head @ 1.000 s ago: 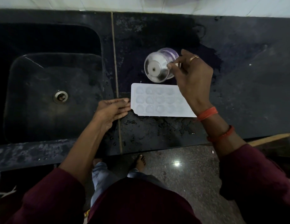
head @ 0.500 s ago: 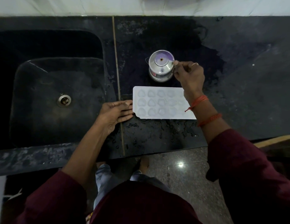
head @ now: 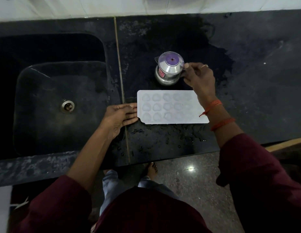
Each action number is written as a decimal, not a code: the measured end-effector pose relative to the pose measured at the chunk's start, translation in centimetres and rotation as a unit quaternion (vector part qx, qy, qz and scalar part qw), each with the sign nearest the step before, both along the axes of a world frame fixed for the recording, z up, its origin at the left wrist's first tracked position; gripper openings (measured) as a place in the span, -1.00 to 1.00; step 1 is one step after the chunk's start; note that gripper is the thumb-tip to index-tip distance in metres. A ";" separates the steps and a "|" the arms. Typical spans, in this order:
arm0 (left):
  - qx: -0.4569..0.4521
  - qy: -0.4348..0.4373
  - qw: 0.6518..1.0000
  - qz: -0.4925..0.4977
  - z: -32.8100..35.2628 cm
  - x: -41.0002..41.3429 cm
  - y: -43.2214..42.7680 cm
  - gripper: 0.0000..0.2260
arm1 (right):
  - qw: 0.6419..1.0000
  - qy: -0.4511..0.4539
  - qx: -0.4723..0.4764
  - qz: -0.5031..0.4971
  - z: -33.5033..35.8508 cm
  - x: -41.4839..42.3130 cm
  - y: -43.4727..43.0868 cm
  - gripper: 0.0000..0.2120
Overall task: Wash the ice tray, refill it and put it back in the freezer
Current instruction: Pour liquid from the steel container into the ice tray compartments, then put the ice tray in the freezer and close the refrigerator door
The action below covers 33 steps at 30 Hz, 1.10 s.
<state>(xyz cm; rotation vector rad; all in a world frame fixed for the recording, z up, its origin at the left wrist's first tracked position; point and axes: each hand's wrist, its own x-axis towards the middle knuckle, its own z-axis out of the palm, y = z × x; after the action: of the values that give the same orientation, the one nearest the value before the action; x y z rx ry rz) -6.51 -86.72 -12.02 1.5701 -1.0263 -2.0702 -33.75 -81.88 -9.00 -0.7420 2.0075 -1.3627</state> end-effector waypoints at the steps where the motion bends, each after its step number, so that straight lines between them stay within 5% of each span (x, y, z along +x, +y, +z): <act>1: -0.001 -0.001 1.000 -0.002 0.0 0.0 0.0 -0.85 | 1.000 0.026 0.012 0.011 -0.1 -0.3 0.4 -0.75; 12: -0.024 -0.041 0.999 0.010 0.0 -1.0 -0.6 -0.92 | 0.962 0.241 0.120 -0.048 -1.4 -2.8 7.7 -0.77; 27: -0.062 -0.079 0.995 0.016 0.1 -2.1 -0.5 -0.90 | 0.950 0.173 0.258 -0.037 -2.9 -2.4 11.2 -0.67; 33: -0.078 -0.084 0.993 0.036 0.3 -2.7 -0.2 -0.93 | 0.959 0.152 0.238 -0.018 -3.0 -2.2 11.1 -0.71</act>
<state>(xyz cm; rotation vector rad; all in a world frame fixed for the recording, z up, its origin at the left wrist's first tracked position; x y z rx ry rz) -9.20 -86.89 -11.69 1.6971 -1.1407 -1.7890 -35.95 -70.76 -11.96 -0.7200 2.4690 -0.7569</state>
